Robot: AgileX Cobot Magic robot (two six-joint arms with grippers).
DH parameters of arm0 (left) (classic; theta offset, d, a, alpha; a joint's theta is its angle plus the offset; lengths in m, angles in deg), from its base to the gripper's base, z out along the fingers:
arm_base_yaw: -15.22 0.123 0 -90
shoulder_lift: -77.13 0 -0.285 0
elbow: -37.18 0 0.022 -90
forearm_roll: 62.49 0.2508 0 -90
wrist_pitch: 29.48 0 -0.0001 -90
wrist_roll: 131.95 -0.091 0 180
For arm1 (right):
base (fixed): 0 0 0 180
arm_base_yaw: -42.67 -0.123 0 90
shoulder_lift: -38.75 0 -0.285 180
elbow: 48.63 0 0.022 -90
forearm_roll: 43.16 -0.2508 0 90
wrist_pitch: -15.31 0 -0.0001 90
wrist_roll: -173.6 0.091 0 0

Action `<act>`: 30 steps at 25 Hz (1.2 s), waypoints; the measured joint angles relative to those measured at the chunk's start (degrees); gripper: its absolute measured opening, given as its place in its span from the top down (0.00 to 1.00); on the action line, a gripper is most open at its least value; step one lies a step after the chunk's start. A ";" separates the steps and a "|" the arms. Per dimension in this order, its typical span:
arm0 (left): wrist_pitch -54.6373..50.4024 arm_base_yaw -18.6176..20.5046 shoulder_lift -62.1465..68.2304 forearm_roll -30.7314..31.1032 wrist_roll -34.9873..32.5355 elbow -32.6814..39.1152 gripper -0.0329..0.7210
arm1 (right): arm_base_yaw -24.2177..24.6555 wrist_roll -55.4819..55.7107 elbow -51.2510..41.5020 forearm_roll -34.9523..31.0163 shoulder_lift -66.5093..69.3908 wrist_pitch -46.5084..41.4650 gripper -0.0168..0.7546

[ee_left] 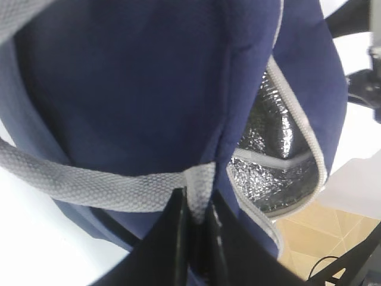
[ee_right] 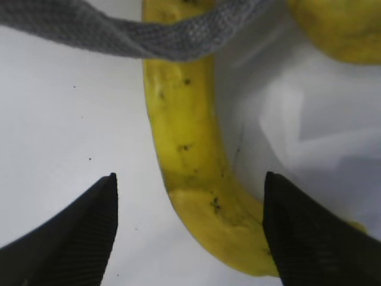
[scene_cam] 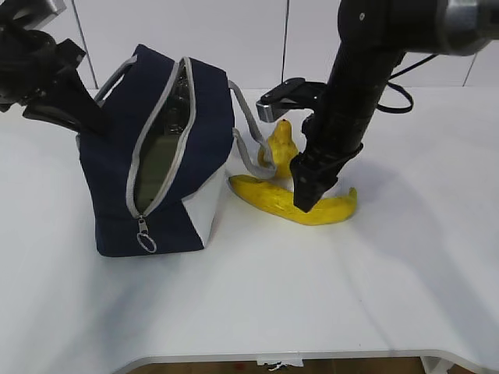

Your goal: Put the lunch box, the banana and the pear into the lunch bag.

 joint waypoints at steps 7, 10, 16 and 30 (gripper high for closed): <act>-0.09 0.00 0.00 0.10 0.00 0.00 0.94 | 0.00 -0.12 0.00 0.12 2.59 3.02 0.23; -0.09 0.00 0.00 0.10 0.00 0.00 0.94 | 0.00 -0.24 0.00 0.12 3.99 3.55 0.23; -0.09 0.00 0.00 0.22 0.00 0.00 0.94 | 0.00 -0.24 0.00 0.12 4.81 3.83 0.24; -0.09 0.00 0.00 0.47 0.00 0.00 0.94 | 0.00 -0.31 4.29 -3.98 4.92 -1.62 0.64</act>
